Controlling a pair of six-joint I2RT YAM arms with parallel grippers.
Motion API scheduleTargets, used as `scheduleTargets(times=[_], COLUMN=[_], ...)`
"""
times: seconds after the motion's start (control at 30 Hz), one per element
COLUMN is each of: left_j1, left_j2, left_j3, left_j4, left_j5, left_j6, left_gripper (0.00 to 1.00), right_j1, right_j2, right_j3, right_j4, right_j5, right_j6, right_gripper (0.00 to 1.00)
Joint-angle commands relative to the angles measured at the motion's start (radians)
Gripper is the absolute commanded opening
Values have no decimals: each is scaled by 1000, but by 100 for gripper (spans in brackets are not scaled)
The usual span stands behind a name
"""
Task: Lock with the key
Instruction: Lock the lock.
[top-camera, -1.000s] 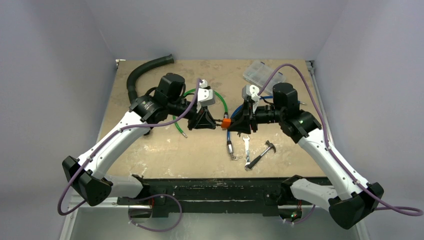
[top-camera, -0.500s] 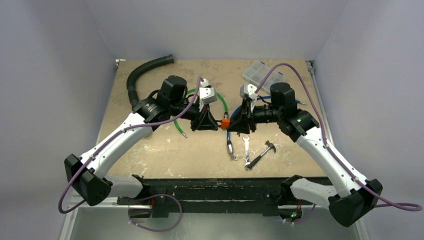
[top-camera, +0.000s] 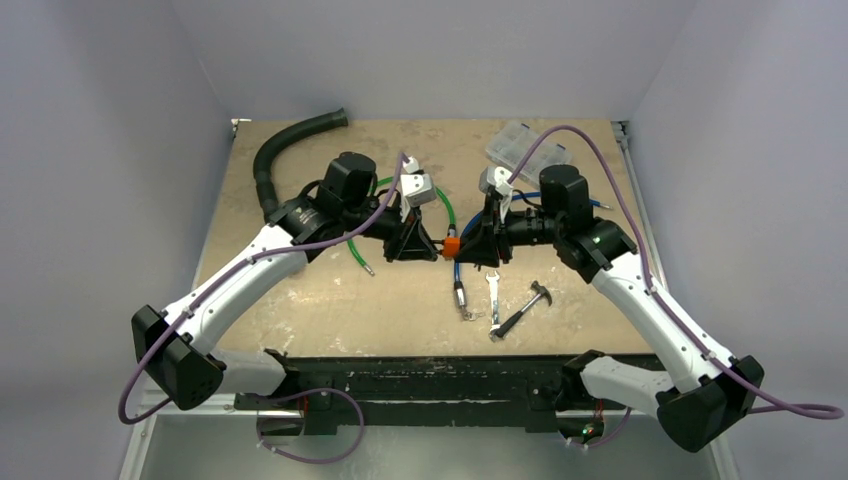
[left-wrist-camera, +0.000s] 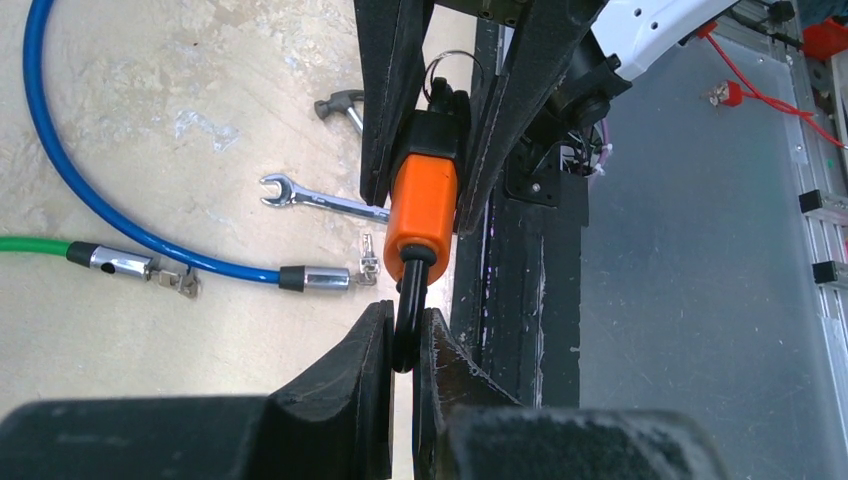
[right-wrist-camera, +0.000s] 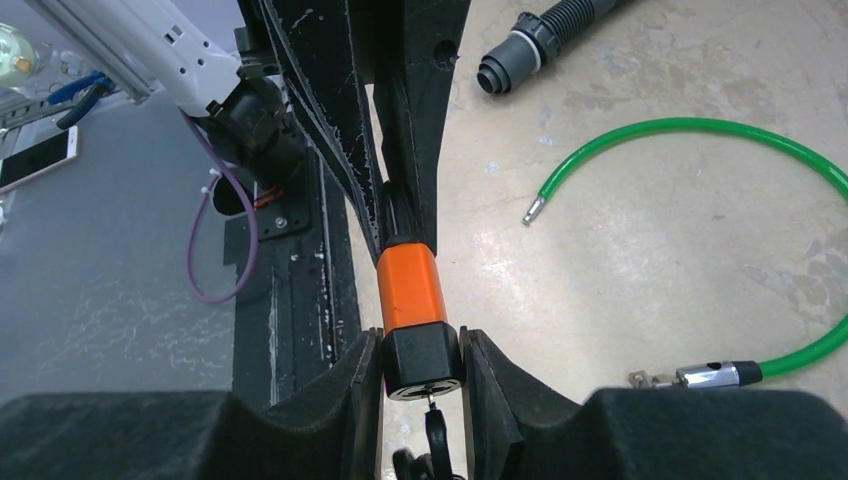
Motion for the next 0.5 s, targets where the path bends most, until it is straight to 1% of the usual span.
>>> scheduleTargets(times=[0.0, 0.47], left_j1=[-83, -106], left_j2=[44, 71], left_j3=[2, 9], left_j4=[220, 292], left_j5=[56, 78], left_j6=[-37, -54], left_gripper=[0, 0], right_j1=[68, 97], right_j2=[20, 37], right_j3=[22, 7], right_j4=[261, 356], right_j5=[-78, -91], right_j6=[58, 91], right_gripper=[0, 0])
